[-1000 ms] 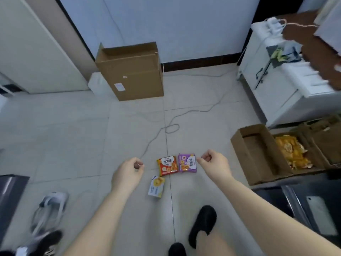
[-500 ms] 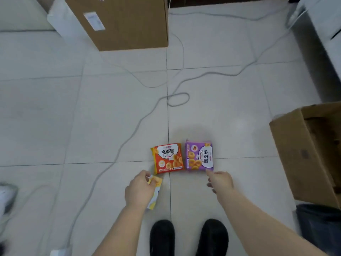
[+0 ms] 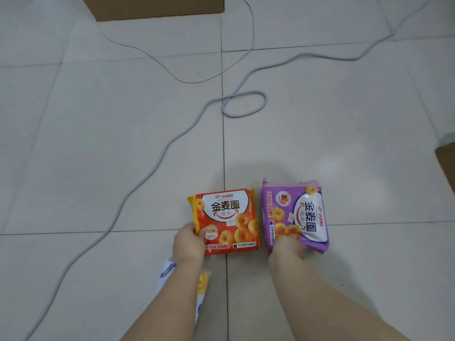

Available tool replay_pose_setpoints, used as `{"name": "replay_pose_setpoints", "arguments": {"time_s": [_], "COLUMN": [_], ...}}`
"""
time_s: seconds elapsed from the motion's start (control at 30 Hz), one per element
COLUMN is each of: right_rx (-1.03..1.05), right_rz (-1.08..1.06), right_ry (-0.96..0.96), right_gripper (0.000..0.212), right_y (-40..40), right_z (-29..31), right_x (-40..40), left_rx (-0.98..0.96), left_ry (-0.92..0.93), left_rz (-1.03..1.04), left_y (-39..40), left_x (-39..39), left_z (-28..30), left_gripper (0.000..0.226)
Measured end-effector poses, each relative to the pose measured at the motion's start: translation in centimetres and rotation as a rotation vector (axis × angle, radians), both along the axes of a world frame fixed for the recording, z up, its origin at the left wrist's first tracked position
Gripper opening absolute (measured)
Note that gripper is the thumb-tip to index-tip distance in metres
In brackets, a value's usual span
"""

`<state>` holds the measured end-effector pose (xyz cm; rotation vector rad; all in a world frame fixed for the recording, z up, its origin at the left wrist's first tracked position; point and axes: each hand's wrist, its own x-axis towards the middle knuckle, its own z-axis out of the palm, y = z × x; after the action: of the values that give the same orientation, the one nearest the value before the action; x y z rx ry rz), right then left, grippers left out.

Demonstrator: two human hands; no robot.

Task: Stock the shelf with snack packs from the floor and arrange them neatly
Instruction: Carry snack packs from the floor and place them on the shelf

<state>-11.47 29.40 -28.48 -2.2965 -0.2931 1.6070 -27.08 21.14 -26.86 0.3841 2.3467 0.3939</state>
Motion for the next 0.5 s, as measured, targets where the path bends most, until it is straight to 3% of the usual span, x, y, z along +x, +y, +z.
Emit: {"name": "replay_pose_setpoints", "arguments": {"time_s": [0.1,0.2,0.33,0.5], "right_rx": [0.133,0.245,0.357,0.571], "right_rz": [0.037,0.113,0.211,0.336], "right_ry": [-0.205,-0.210,-0.295,-0.344], "right_gripper": [0.036,0.036,0.031,0.030], "right_y": [1.2,2.0,1.7,1.0], "right_z": [2.5,8.7,22.2,44.0], "right_x": [0.1,0.7,2.9,6.4], "left_rx": [0.146,0.229,0.343,0.471], "left_ry": [0.092,0.143,0.196,0.225], "left_rz": [0.062,0.069,0.089,0.049], "left_y": [0.5,1.3,2.4,3.3], "left_x": [0.3,0.4,-0.4,-1.0], "left_z": [2.3,8.7,22.3,44.2], "left_gripper": [0.013,0.011,0.013,0.014]}}
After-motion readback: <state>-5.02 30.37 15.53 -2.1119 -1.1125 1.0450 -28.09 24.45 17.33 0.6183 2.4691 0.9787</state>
